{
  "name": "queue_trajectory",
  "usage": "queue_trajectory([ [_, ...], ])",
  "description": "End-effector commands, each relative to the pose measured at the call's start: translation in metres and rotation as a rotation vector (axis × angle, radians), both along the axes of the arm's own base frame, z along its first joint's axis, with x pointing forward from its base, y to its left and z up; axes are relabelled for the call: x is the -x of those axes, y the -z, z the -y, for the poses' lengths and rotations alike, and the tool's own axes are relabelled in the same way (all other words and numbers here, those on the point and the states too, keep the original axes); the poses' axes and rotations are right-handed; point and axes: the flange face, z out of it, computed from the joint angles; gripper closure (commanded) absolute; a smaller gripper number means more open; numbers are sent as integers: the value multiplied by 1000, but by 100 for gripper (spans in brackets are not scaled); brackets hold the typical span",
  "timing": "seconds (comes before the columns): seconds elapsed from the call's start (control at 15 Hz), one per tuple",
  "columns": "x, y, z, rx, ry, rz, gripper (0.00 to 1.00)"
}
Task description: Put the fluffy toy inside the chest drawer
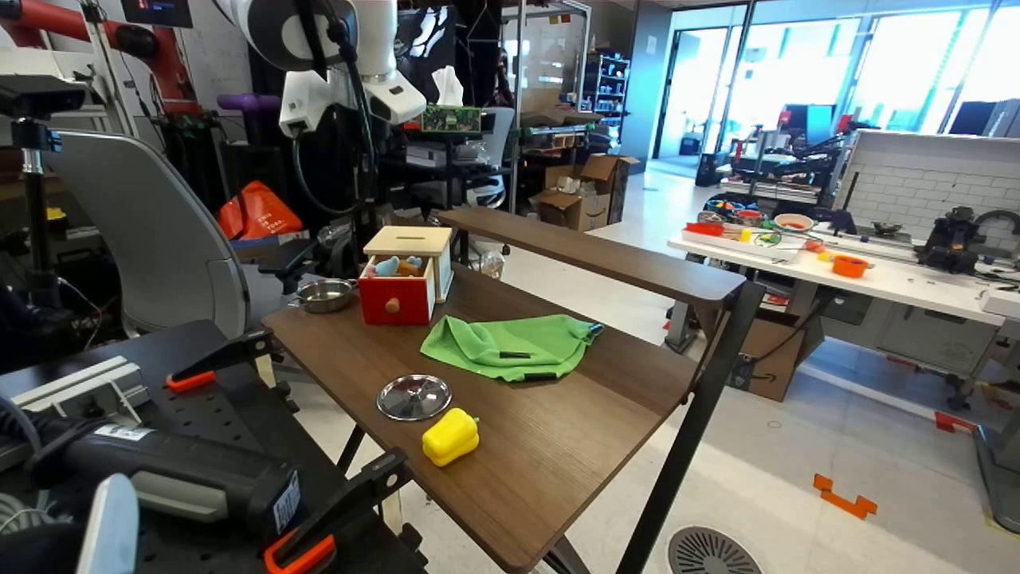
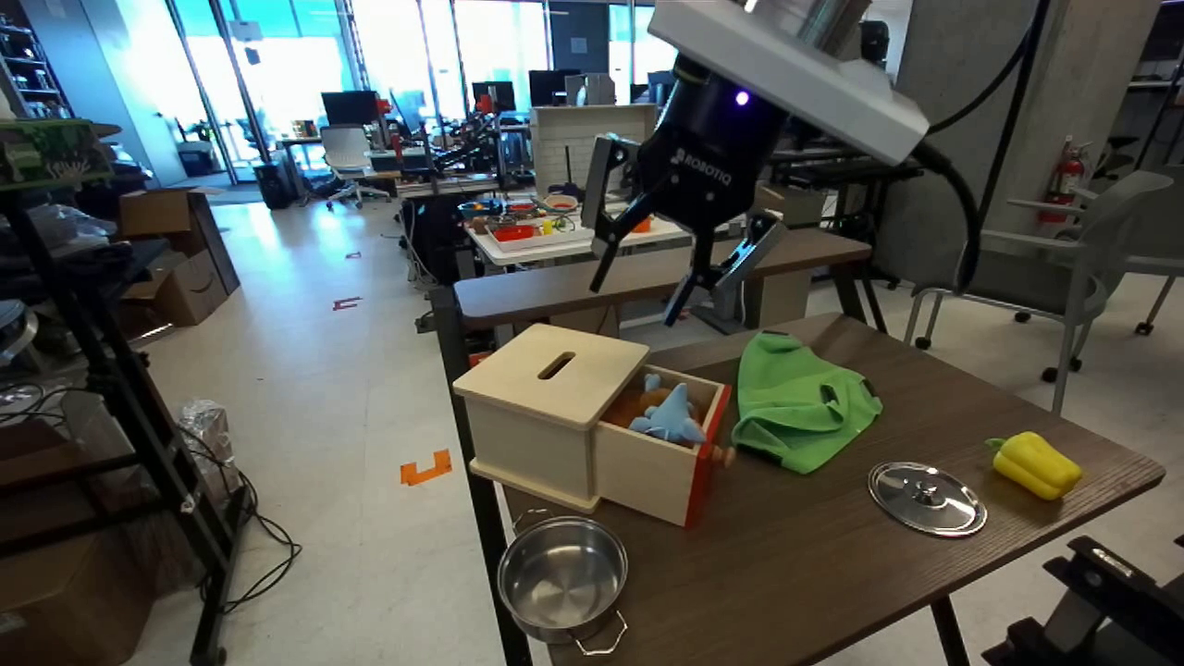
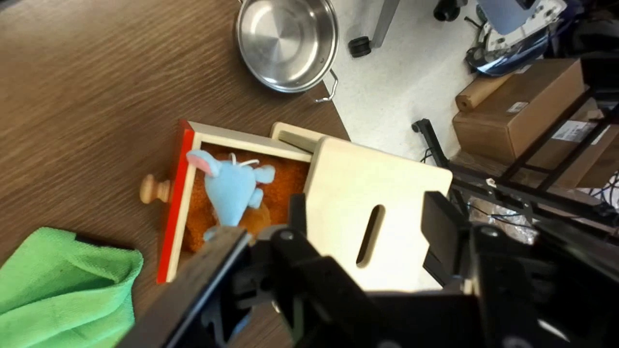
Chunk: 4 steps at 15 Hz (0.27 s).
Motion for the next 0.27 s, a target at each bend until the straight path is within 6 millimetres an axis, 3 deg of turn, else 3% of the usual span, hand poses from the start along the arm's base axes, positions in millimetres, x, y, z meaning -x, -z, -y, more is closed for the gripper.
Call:
queue_trajectory([
  [0.0,10,-1,1,11,-23,-33,6],
  [0.07,15,-1,3,16,-29,-47,25],
  [0.2,14,0,3,16,-27,-45,9],
])
